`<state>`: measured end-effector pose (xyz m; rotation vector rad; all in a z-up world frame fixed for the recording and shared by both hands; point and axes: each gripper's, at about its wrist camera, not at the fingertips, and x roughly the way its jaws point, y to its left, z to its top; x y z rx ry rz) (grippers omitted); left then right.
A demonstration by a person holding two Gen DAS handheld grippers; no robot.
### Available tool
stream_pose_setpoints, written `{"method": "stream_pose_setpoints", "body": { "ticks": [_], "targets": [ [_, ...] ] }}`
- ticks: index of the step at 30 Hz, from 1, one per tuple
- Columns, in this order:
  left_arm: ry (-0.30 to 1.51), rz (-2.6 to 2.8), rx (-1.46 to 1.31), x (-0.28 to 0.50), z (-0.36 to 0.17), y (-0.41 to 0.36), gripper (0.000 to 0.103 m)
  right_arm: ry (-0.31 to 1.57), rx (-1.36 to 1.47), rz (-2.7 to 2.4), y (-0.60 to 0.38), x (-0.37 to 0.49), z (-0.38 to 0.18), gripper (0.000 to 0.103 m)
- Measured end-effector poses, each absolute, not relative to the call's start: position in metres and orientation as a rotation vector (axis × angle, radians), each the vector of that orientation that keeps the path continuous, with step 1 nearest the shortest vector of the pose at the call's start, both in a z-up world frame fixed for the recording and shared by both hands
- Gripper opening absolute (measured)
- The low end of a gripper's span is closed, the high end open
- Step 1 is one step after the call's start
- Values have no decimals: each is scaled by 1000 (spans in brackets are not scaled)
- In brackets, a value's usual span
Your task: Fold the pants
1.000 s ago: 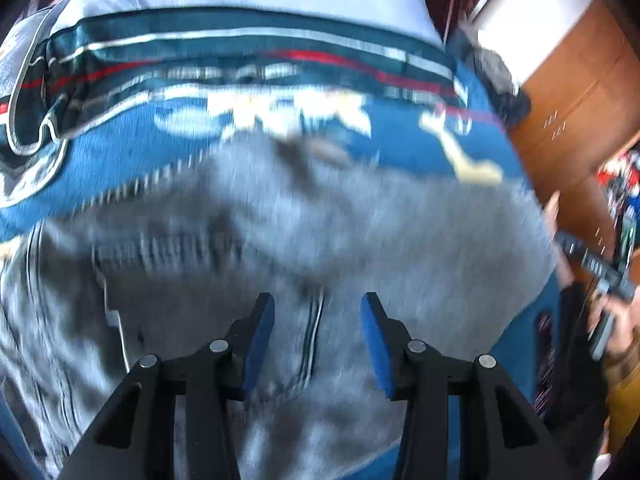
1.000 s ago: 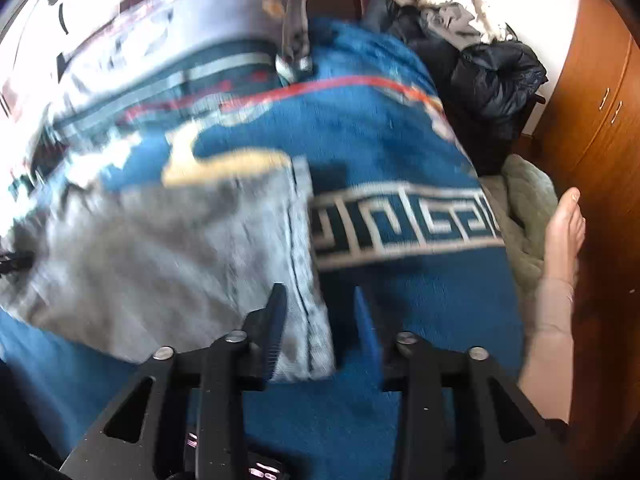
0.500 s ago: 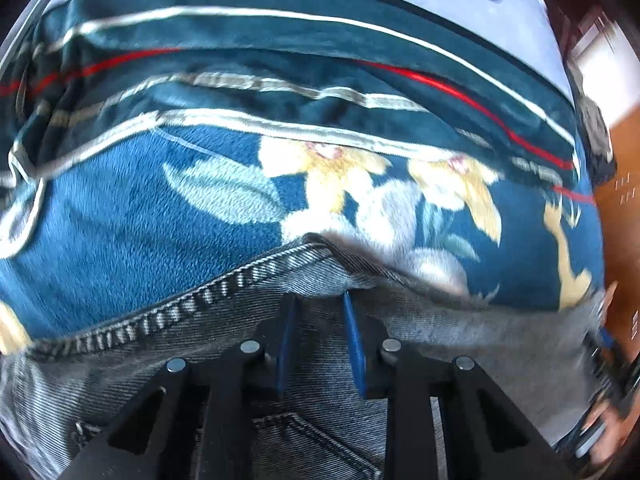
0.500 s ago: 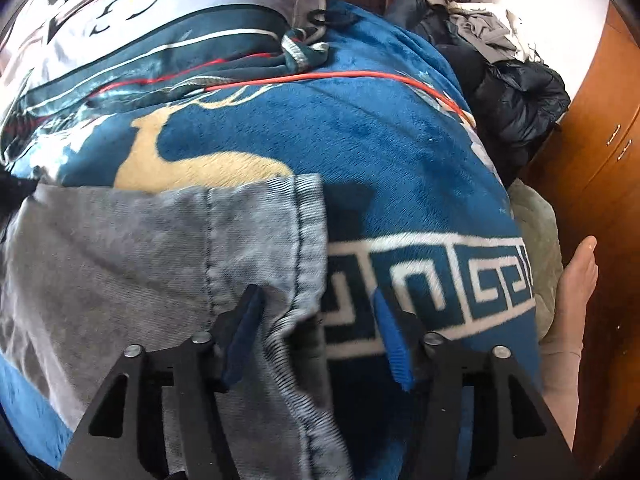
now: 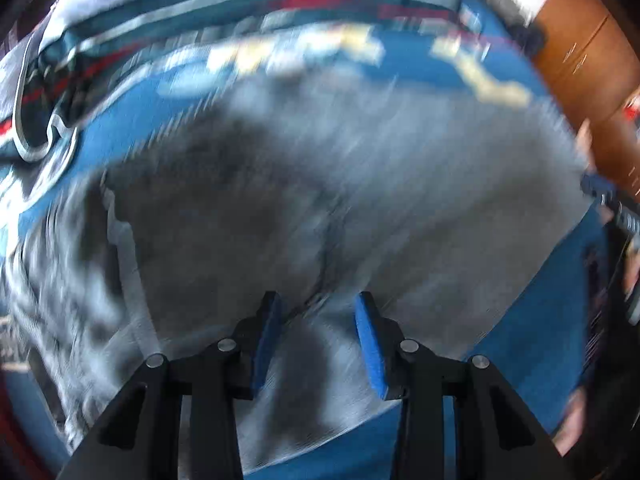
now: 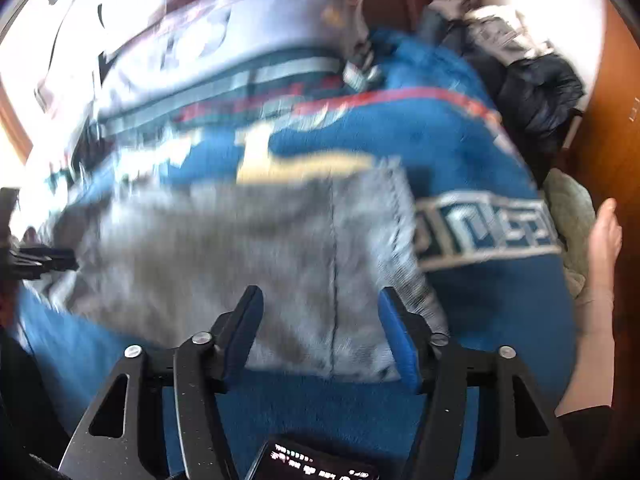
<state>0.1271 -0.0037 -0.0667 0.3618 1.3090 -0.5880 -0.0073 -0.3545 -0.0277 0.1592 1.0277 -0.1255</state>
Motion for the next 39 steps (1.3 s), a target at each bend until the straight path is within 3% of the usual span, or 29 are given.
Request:
{"method": "stream_pose_setpoints", "body": {
  "ticks": [1, 2, 6, 10, 11, 15, 19, 22, 23, 25, 26, 33, 39],
  "targets": [
    [1281, -598, 378, 122, -67, 2, 36, 1101, 118, -170, -355, -4, -43, 34],
    [1265, -594, 391, 119, -67, 6, 29, 1138, 103, -189, -359, -3, -55, 30],
    [1283, -573, 363, 118, -62, 10, 28, 1136, 154, -205, -366, -4, -46, 28],
    [1243, -599, 293, 116, -43, 7, 29, 1036, 204, -179, -369, -17, -28, 42],
    [1222, -624, 256, 112, -35, 6, 34, 1004, 213, -182, -371, -19, -21, 43],
    [1187, -757, 236, 94, -23, -20, 48, 984, 246, -164, -374, -18, -20, 46],
    [1296, -737, 423, 78, -66, -38, 52, 1100, 124, -195, -367, -8, -45, 43],
    [1259, -732, 324, 76, -64, -27, 53, 1066, 168, -195, -369, -12, -33, 45],
    [1270, -718, 286, 77, -59, -23, 52, 1027, 218, -185, -373, -18, -26, 47],
    [1281, -709, 229, 81, -50, -23, 53, 975, 313, -198, -387, -29, -17, 63],
    [1278, -719, 202, 83, -45, -25, 53, 955, 374, -215, -396, -34, -16, 66],
    [1218, -835, 186, 105, -16, -117, 65, 1007, 618, -280, -427, -44, -37, 67],
    [1222, -877, 250, 116, -30, -211, 66, 1032, 687, -286, -427, -46, -52, 70]
  ]
}}
